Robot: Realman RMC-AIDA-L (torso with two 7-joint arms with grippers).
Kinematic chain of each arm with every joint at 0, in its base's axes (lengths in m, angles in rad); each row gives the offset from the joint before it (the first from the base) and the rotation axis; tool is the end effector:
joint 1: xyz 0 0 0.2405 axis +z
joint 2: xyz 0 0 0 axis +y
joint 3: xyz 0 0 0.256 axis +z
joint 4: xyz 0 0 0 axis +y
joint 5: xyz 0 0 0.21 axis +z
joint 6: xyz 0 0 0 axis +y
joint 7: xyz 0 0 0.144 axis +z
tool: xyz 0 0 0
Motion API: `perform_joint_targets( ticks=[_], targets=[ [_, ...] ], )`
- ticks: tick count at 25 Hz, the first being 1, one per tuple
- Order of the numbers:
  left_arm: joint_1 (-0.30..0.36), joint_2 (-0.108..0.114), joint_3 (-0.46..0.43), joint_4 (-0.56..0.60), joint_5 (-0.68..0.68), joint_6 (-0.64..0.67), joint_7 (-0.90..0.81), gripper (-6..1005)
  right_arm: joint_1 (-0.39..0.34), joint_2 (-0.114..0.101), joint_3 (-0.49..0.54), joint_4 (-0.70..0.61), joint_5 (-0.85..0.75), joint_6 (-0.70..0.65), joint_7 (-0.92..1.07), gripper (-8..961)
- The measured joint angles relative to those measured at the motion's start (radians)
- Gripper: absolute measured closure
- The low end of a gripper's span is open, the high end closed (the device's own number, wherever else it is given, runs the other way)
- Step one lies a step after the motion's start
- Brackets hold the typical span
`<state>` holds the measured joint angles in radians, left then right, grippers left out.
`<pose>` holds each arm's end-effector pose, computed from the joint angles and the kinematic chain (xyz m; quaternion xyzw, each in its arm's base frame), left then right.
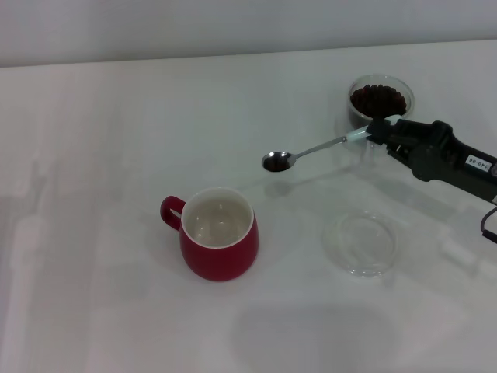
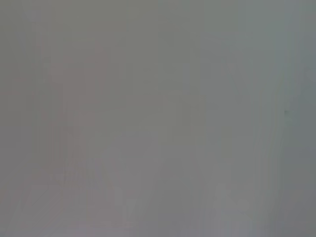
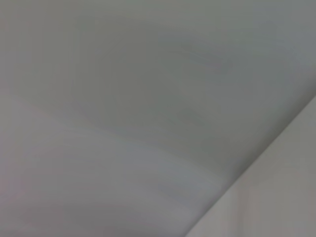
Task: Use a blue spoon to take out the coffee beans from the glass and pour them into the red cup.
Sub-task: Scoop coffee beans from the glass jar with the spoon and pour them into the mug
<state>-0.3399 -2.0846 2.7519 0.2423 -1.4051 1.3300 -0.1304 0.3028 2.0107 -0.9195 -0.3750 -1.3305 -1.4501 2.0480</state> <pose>-0.3372 0.2872 -0.0188 -0.6313 -0.2760 -0.3467 0.6365 0.3241 0.2852 0.0098 -0.6110 0.6376 0.4621 0.0809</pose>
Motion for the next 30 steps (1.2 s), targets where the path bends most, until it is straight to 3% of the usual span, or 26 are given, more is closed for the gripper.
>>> perform_joint_targets(
  ticks=[24,30],
  targets=[
    [-0.001,-0.001,0.008,-0.001,0.006,0.000,0.000,112,0.042,0.006,-0.286,0.004,0.147,0.050,-0.077,761],
    [-0.001,-0.002,0.008,0.000,0.007,0.000,0.000,112,0.050,0.006,-0.313,0.002,0.179,0.055,-0.133,760]
  ],
)
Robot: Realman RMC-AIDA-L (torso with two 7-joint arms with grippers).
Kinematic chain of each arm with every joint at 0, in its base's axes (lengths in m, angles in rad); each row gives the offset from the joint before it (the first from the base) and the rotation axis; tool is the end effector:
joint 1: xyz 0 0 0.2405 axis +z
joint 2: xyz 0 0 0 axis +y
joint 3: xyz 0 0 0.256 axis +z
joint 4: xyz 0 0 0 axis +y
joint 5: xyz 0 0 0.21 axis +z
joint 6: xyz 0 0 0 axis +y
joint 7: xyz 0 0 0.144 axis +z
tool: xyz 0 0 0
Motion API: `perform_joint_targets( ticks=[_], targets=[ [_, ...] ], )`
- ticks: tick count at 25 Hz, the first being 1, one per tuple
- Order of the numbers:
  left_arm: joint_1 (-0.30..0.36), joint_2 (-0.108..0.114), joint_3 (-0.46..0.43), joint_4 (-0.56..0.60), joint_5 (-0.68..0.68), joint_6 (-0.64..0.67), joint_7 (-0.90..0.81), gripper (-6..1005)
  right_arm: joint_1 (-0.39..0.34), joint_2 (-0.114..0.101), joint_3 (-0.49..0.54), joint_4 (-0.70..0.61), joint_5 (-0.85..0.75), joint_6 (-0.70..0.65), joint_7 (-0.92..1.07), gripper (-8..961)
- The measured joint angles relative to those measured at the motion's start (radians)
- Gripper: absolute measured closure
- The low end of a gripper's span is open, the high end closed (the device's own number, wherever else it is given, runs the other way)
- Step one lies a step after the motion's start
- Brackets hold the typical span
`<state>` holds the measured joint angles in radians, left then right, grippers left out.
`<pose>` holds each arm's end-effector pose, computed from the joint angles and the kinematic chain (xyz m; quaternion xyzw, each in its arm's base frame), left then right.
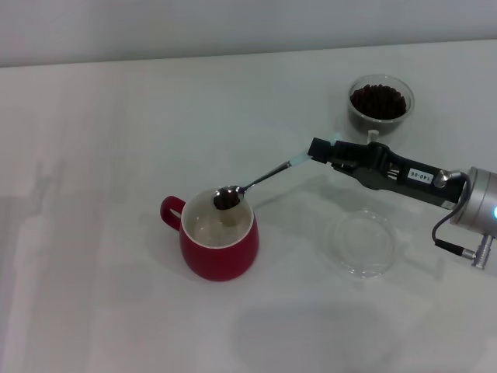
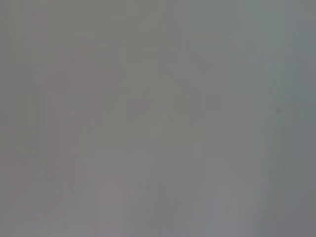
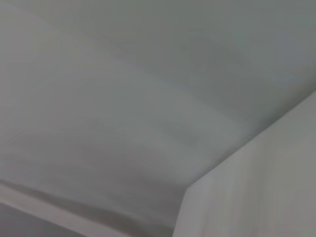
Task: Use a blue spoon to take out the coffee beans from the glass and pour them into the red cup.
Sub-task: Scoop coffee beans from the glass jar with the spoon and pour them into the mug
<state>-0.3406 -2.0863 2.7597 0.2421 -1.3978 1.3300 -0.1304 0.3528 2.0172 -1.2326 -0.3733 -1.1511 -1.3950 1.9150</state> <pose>-0.3353 0.2869 -0.0213 -0.6369 -0.2740 -0.3470 0.6316 0.2932 0.2940 -0.0239 -0.6876 0.5898 0.4203 0.0521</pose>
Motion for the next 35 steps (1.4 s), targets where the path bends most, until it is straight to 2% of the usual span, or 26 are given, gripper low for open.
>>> perform_joint_targets(
  ticks=[10,16,35],
  targets=[
    [-0.001,0.001,0.000,0.006,0.000,0.000,0.000,112,0.015,0.001,-0.017,-0.001,0.019,-0.007,-0.128,758],
    [-0.005,0.002,-0.002,0.004,0.000,0.000,0.000,112,0.016,0.002,-0.074,-0.001,0.079,-0.006,-0.210,757],
    [-0.011,0.002,-0.005,0.000,0.000,0.000,0.000,110,0.013,0.000,-0.089,-0.001,0.081,-0.039,-0.438,754]
  ],
)
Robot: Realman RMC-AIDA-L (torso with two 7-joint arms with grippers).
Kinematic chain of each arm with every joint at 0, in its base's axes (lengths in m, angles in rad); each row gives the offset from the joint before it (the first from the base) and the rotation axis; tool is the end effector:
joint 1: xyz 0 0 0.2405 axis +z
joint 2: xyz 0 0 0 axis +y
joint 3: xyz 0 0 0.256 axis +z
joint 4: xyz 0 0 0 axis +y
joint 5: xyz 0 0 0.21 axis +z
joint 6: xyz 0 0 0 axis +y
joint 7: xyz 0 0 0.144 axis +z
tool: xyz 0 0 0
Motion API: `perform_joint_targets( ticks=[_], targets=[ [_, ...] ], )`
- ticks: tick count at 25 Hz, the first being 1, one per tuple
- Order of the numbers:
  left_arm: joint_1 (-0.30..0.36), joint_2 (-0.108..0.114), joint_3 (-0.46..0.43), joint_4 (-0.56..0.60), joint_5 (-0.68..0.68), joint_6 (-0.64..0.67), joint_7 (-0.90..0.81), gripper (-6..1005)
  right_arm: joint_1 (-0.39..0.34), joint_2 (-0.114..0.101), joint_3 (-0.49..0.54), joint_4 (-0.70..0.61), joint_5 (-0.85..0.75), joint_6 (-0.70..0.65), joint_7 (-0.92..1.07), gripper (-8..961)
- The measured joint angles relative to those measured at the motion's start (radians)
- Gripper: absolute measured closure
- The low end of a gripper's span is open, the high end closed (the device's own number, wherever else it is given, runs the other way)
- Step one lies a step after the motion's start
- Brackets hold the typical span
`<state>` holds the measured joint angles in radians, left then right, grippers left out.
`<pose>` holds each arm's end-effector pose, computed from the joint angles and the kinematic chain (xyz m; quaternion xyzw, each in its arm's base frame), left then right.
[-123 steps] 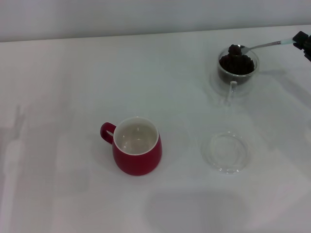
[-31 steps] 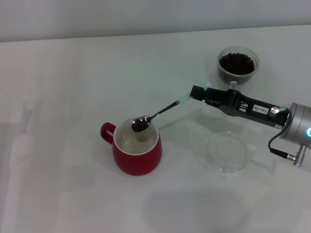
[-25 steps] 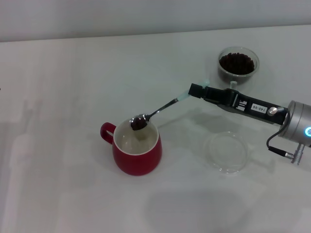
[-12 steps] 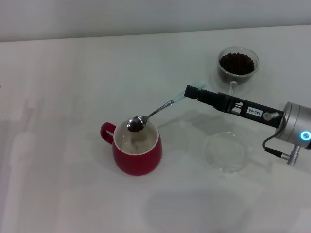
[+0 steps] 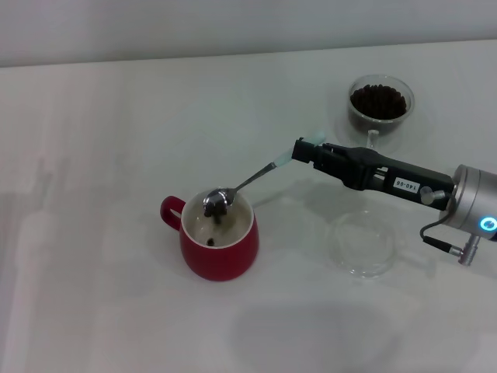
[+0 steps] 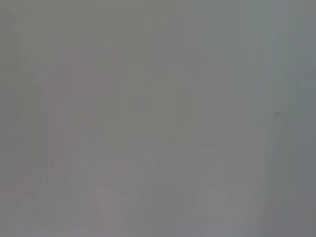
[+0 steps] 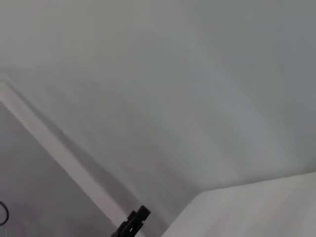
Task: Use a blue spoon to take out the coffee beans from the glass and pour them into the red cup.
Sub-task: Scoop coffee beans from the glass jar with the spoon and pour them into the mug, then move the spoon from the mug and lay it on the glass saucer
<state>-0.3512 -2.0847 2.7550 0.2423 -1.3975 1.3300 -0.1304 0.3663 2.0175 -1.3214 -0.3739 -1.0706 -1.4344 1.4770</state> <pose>-0.3329 0.2908 -0.0200 -0.6367 -0.2706 -0.3503 0.6314 0.2780 0.2929 -0.0282 -0.8032 0.4122 0.4160 0.1095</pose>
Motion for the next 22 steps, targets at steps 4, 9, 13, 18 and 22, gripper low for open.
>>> perform_joint_targets(
  ticks=[4,9,13,18,22],
  targets=[
    [0.000,0.000,0.000,0.000,-0.002,0.000,0.000,110,-0.001,0.000,-0.001,0.000,0.000,-0.023,-0.045,753],
    [-0.001,0.000,-0.002,0.000,-0.004,0.000,0.000,111,-0.001,-0.001,-0.001,-0.002,0.000,-0.038,-0.080,752],
    [-0.001,0.000,-0.002,0.000,-0.006,0.000,0.000,111,-0.003,-0.002,0.003,-0.003,0.001,-0.049,-0.107,752],
    [0.001,0.000,-0.002,0.002,-0.006,0.000,0.000,112,-0.019,-0.010,0.015,0.004,0.061,-0.086,-0.101,751],
    [0.003,0.000,-0.001,0.004,-0.006,0.000,0.000,111,-0.055,-0.029,0.091,0.007,0.075,-0.142,-0.063,750]
  ],
)
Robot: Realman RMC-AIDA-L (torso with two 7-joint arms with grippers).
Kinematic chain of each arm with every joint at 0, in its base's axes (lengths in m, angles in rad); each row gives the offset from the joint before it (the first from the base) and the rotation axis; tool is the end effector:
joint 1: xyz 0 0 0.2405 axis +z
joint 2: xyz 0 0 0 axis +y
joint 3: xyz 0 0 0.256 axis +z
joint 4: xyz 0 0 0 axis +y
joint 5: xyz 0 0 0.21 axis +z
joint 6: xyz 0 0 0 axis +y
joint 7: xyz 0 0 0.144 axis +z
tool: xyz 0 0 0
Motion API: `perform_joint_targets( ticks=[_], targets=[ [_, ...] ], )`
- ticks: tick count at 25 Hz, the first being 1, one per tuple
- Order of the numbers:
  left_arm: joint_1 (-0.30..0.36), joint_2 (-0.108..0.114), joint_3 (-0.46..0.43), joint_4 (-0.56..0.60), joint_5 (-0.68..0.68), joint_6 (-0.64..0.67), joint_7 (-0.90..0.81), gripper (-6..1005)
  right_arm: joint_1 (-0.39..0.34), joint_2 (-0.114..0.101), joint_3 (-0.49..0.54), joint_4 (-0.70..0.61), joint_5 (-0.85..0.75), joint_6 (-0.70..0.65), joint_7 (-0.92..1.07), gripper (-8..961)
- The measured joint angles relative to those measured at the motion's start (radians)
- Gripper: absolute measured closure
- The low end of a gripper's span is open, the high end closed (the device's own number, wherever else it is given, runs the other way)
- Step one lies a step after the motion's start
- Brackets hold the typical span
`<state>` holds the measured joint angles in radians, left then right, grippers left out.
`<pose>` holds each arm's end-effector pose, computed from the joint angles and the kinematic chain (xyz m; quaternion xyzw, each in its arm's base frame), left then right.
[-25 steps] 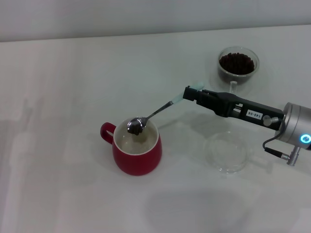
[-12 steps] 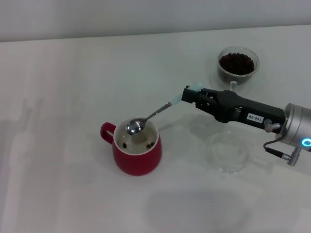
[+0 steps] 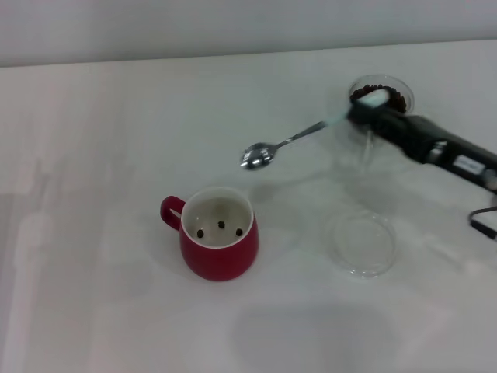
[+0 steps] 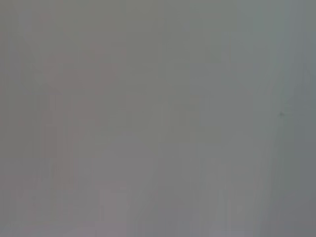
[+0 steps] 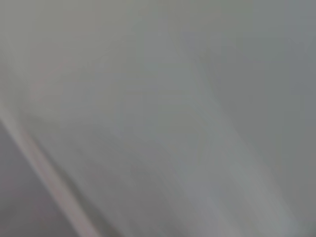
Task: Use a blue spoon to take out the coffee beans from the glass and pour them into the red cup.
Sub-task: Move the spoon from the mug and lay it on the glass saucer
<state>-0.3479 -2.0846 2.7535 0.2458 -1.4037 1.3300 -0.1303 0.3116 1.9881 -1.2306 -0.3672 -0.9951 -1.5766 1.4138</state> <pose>-0.3339 0.2899 -0.0197 -0.6332 -0.2738 -0.3505 0.6334 0.2881 0.2820 0.0102 -0.7772 0.3736 0.4854 0.1442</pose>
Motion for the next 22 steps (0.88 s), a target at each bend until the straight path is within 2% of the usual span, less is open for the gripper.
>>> perform_joint_targets(
  ticks=[7,11,15,22],
  targets=[
    [0.004,0.000,0.000,0.002,0.000,0.000,0.000,111,-0.051,-0.080,0.022,0.004,-0.018,-0.007,0.099,749],
    [0.005,0.000,0.000,0.003,0.000,0.000,0.000,112,-0.077,-0.116,0.030,0.006,-0.047,0.009,0.126,748],
    [0.005,0.000,0.000,0.000,0.000,0.000,0.000,111,-0.099,-0.135,0.050,0.010,-0.089,0.033,0.132,748],
    [0.004,0.000,0.000,-0.003,-0.001,0.000,0.000,112,-0.113,-0.145,0.085,0.026,-0.172,0.077,0.132,746]
  ],
)
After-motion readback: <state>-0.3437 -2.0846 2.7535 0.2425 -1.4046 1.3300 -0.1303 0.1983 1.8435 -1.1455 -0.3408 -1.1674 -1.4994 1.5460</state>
